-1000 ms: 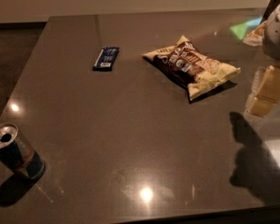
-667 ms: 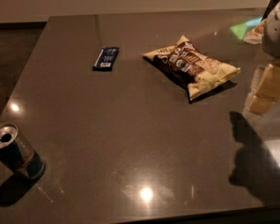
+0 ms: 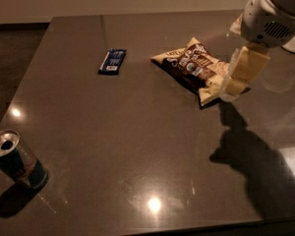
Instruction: Move rxbar blueberry near redbull can
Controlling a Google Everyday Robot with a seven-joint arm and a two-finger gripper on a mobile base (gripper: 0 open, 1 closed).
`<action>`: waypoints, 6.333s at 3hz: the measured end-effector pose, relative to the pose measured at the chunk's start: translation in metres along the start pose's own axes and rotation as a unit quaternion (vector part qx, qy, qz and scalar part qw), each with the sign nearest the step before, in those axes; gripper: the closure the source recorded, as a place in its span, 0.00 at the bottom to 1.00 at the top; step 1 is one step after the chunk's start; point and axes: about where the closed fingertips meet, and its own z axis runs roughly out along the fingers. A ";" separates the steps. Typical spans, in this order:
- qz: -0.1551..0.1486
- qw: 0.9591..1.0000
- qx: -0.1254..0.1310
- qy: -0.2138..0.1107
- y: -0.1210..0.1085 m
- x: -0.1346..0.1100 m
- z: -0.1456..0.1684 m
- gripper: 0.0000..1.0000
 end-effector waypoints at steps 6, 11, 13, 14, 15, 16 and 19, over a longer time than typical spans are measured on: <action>0.117 0.990 -0.002 -0.079 -0.094 -0.188 0.173 0.00; 0.128 0.987 -0.051 -0.078 -0.093 -0.276 0.258 0.00; 0.129 0.987 -0.052 -0.079 -0.100 -0.282 0.261 0.39; 0.125 0.988 -0.049 -0.074 -0.100 -0.279 0.262 0.64; 0.120 0.989 -0.048 -0.072 -0.097 -0.274 0.259 0.87; 0.107 0.989 -0.056 -0.082 -0.091 -0.271 0.244 1.00; -0.028 0.984 -0.115 -0.136 -0.018 -0.260 0.178 1.00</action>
Offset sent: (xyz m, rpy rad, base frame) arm 0.1161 0.1118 -0.0446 0.1272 -0.0182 -0.0349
